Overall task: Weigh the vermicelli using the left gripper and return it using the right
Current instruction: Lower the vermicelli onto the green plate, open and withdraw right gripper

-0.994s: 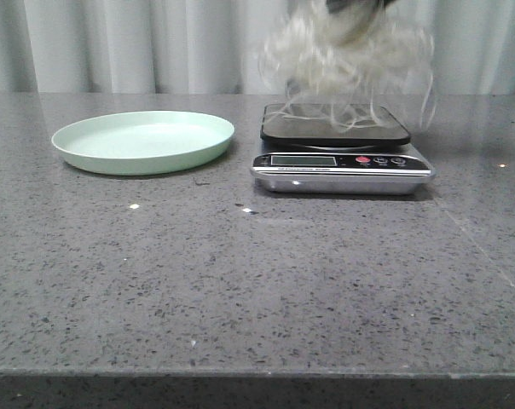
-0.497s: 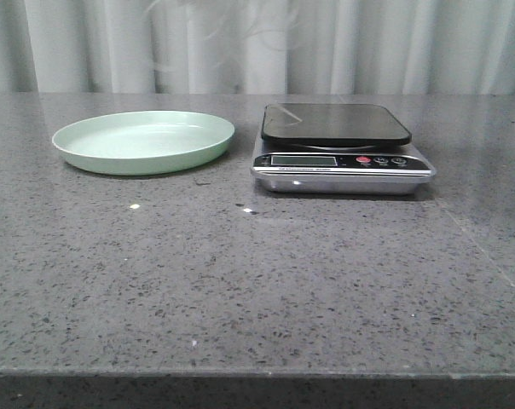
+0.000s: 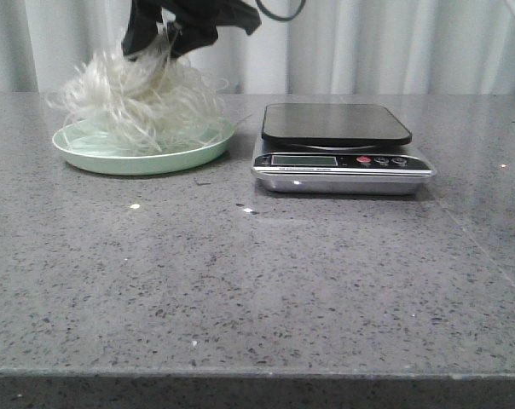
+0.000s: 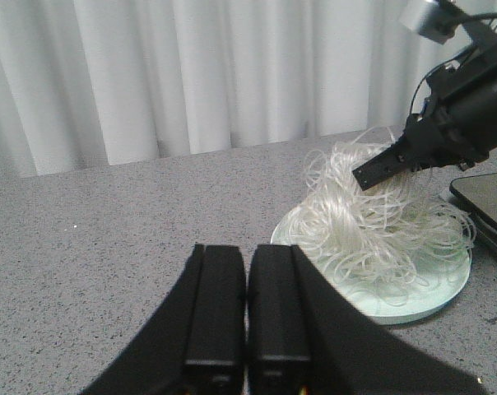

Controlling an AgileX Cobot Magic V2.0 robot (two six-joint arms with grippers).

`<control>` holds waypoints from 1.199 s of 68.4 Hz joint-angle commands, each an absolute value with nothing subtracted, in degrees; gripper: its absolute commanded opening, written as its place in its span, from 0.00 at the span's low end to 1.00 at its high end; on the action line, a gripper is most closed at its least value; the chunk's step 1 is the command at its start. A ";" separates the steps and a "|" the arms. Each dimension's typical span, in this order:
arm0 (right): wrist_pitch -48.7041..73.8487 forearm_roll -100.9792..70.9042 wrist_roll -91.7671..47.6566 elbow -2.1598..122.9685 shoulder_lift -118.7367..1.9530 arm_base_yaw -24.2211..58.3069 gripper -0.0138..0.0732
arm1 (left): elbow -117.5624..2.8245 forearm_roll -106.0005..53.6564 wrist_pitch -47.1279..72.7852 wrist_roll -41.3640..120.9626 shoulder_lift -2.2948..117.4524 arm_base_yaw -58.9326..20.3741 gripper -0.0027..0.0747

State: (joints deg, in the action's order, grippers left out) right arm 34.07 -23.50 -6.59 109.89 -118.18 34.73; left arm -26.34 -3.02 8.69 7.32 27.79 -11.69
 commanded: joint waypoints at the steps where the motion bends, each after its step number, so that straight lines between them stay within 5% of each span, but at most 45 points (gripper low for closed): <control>1: 29.68 -25.09 -7.07 112.02 -114.42 34.62 0.33 | -27.96 -3.54 4.44 7.13 27.97 -11.51 0.21; 14: 29.53 -25.09 -7.07 112.02 -114.36 34.62 0.35 | -27.96 -3.54 4.44 7.13 27.97 -11.51 0.21; 29: 29.79 -25.09 -7.07 112.02 -114.05 34.62 0.70 | -27.96 -3.54 4.44 7.13 27.97 -11.51 0.21; 36: 31.01 -25.01 -7.07 112.02 -113.42 34.57 0.78 | -27.96 -3.54 4.44 7.13 27.97 -11.51 0.21; 82: 43.27 -19.14 -7.07 112.02 -96.63 22.67 0.74 | -27.96 -3.54 4.44 7.13 27.97 -11.51 0.21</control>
